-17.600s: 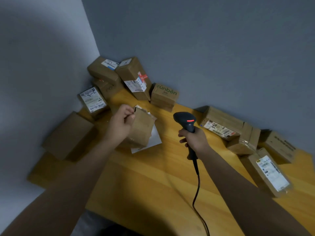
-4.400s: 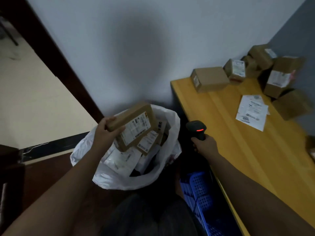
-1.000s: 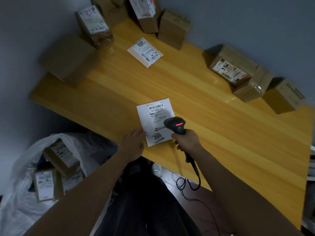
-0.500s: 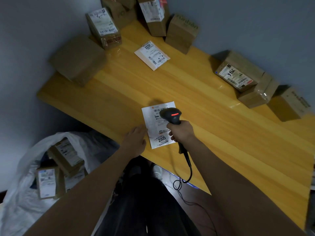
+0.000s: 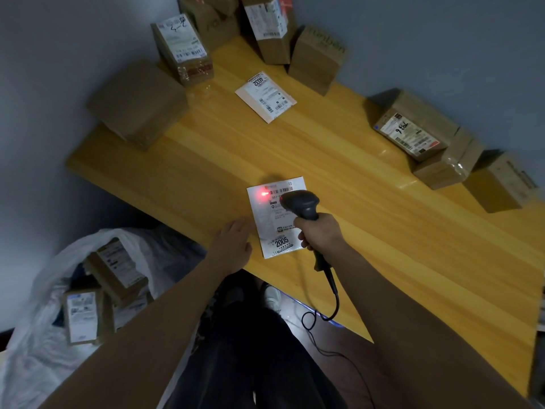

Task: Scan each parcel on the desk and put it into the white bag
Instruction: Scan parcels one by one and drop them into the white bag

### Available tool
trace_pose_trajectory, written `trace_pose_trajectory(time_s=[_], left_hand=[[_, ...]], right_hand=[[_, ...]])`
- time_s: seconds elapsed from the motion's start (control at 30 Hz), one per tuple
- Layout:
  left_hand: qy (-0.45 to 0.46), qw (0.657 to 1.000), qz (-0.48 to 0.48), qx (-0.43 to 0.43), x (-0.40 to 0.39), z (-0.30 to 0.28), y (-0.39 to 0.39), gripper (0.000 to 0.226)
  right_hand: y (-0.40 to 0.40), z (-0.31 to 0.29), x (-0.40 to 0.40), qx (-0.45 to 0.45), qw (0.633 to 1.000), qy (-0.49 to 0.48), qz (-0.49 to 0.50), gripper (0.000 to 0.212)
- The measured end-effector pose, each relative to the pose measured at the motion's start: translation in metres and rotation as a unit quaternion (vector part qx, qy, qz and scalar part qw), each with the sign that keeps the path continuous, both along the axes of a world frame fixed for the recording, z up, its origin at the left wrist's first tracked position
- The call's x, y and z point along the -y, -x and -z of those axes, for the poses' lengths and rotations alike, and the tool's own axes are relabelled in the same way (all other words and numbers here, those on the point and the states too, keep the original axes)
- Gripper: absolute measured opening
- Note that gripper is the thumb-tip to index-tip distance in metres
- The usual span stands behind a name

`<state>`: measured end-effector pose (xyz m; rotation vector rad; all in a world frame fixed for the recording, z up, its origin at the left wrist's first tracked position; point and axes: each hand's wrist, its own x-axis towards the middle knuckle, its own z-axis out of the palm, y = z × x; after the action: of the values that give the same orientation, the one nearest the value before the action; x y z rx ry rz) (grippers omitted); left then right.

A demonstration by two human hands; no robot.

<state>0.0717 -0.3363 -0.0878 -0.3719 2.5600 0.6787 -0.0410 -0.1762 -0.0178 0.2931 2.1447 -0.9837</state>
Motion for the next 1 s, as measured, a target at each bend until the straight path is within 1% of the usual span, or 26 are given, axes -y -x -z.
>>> trace_pose_trajectory(time_s=[0.13, 0.27, 0.33, 0.5, 0.6, 0.63, 0.7, 0.73, 0.77, 0.8, 0.83, 0.87, 0.9, 0.93, 1.0], left_hand=[[-0.011, 1.000, -0.019, 0.016, -0.004, 0.000, 0.004, 0.051], [-0.044, 0.992, -0.119, 0.010, -0.020, -0.005, 0.020, 0.047], [-0.046, 0.983, -0.174, 0.020, -0.029, -0.004, 0.031, 0.057], [-0.003, 0.971, -0.234, 0.039, -0.052, 0.006, 0.053, 0.099], [0.044, 0.973, -0.218, 0.058, -0.064, 0.007, 0.062, 0.109], [0.040, 0.971, -0.228, 0.061, -0.067, 0.007, 0.064, 0.110], [-0.027, 0.956, -0.285, 0.054, -0.070, 0.009, 0.065, 0.100], [-0.060, 0.949, -0.307, 0.042, -0.070, 0.013, 0.063, 0.088], [-0.094, 0.943, -0.319, 0.027, -0.070, 0.017, 0.060, 0.070], [-0.121, 0.938, -0.323, 0.012, -0.070, 0.018, 0.055, 0.048], [-0.136, 0.937, -0.321, 0.003, -0.071, 0.019, 0.050, 0.023], [-0.140, 0.939, -0.313, 0.004, -0.071, 0.017, 0.042, 0.007], [-0.130, 0.944, -0.303, 0.011, -0.072, 0.016, 0.035, 0.017], [-0.111, 0.952, -0.284, 0.017, -0.072, 0.012, 0.026, 0.022], [-0.089, 0.959, -0.269, 0.007, -0.070, 0.004, 0.009, 0.018]], right_hand=[[0.001, 0.003, -0.005, -0.010, 1.000, 0.011, 0.013, 0.007], [0.002, 0.006, -0.023, -0.022, 0.999, 0.003, 0.026, 0.007], [0.004, 0.007, -0.035, -0.026, 0.999, 0.001, 0.035, 0.008], [0.008, 0.015, -0.061, -0.035, 0.999, -0.003, 0.036, 0.011], [0.010, 0.021, -0.074, -0.031, 0.999, 0.006, 0.040, 0.011], [0.010, 0.022, -0.078, -0.028, 0.999, 0.013, 0.040, 0.011], [0.008, 0.022, -0.087, -0.026, 0.999, 0.027, 0.036, 0.012], [0.007, 0.021, -0.091, -0.027, 0.999, 0.031, 0.035, 0.013], [0.005, 0.020, -0.096, -0.030, 0.998, 0.033, 0.032, 0.013], [0.003, 0.019, -0.101, -0.032, 0.999, 0.032, 0.029, 0.013], [0.002, 0.016, -0.105, -0.033, 0.999, 0.031, 0.027, 0.014], [-0.001, 0.014, -0.108, -0.032, 0.999, 0.032, 0.024, 0.014], [-0.003, 0.011, -0.110, -0.031, 0.999, 0.034, 0.020, 0.013], [-0.006, 0.009, -0.110, -0.031, 0.999, 0.034, 0.012, 0.013], [-0.013, 0.004, -0.107, -0.035, 0.999, 0.026, -0.007, 0.014]])
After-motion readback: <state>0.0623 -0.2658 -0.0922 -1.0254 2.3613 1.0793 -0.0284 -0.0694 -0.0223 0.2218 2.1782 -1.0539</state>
